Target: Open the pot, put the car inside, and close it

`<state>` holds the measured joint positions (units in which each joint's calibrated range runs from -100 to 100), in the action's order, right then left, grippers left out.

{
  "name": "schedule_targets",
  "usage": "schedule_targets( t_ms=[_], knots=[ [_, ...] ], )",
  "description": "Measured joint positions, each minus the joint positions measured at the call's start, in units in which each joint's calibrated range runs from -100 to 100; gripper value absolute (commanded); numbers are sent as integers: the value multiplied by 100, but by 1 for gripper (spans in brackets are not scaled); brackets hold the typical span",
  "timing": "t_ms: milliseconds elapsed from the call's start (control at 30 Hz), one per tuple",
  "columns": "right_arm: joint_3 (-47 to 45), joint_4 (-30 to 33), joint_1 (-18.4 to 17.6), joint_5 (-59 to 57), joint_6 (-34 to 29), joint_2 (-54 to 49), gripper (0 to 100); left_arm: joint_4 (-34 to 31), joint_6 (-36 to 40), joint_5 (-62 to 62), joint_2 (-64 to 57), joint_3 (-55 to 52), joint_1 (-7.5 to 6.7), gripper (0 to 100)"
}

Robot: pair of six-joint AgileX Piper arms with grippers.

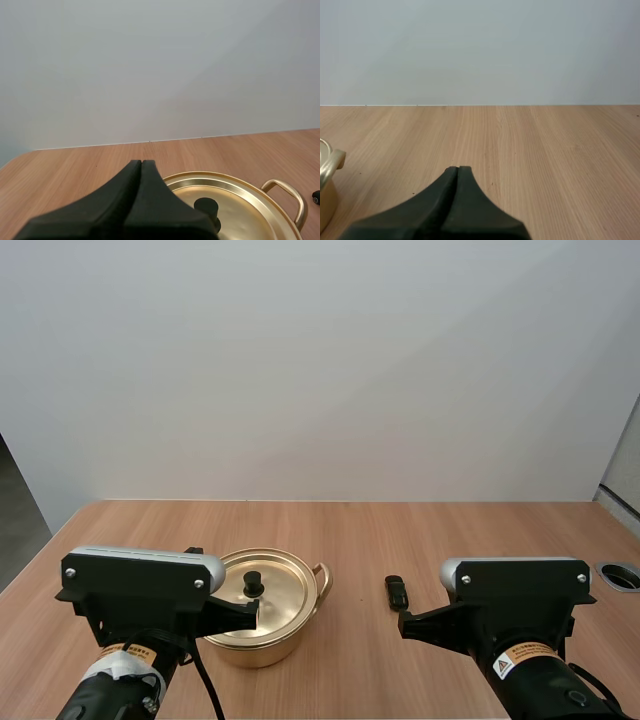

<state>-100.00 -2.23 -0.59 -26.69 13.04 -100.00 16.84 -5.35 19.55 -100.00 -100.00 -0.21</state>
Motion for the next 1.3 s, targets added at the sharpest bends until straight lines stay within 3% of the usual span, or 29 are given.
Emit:
schedule_targets(
  t_ms=[67,167,300,467,600,733,867,1033,1167,1300],
  knots=[
    [0,0,12,0,0,0,0,0,0,0,0,0,0,1],
    [0,291,105,-372,-254,0,0,-306,285,-493,0,0,140,1],
    [0,728,105,-388,-377,0,0,-1011,866,-1068,0,0,146,1],
    [0,754,105,-388,-377,0,0,-1443,1334,-1082,0,0,146,1],
    [0,854,105,-13,-377,0,0,-1457,1225,-1588,0,0,146,1],
    [0,1398,105,990,-321,0,0,-1457,704,-2613,0,401,146,0],
    [234,2081,105,2024,0,0,0,-1167,113,-3116,0,1195,146,0],
    [1189,2895,65,2364,0,2,0,-394,-637,-2629,510,2200,170,0],
    [1919,3126,57,1705,74,107,0,274,-1225,-1587,1238,2772,270,0],
    [2198,2860,57,643,584,370,0,980,-1819,-560,2039,3091,330,0]
  ],
)
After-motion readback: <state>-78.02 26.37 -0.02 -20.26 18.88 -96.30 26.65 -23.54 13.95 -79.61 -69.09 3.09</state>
